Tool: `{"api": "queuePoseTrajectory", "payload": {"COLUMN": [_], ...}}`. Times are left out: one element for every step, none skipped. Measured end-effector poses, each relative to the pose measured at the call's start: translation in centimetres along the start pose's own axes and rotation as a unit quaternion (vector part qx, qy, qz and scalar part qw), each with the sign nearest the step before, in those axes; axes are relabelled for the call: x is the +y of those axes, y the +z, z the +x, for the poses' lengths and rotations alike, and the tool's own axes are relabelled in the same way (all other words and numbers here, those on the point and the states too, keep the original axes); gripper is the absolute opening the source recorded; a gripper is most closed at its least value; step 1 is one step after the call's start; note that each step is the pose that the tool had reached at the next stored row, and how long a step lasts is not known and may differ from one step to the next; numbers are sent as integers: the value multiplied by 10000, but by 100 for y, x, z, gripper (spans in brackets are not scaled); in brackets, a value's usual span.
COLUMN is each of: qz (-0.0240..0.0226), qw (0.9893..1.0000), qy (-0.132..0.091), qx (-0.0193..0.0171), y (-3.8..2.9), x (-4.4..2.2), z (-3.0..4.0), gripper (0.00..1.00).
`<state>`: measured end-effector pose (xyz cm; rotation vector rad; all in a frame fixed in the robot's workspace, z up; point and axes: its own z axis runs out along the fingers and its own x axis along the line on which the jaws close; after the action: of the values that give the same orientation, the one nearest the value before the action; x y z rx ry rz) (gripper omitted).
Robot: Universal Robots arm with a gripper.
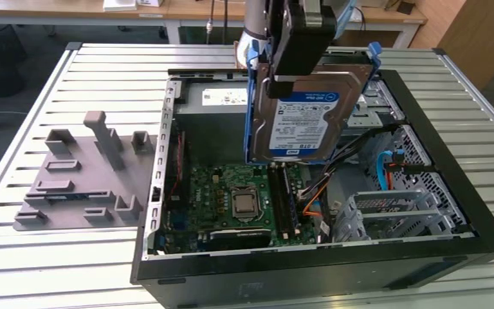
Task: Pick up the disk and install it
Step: 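Insert the disk into the insertion slot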
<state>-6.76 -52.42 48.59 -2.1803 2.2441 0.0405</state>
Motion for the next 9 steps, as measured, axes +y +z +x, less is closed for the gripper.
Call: {"api": "queuePoseTrajectory", "payload": {"qz": [0,0,0,0,0,0,0,0,0], "qw": [10000,10000,10000,10000,10000,10000,10000,10000,10000], "qy": [0,0,0,0,0,0,0,0,0], "qx": [0,0,1,1,1,0,1,0,1], "y": [1,2,2,4,6,9,11,14,15], "x": [-13,-24,-33,-37,-39,-40,-41,-41,-42], "z": [1,1,3,8,21,43,67,92,111], "gripper": [36,36,36,36,36,36,36,36,36]}}
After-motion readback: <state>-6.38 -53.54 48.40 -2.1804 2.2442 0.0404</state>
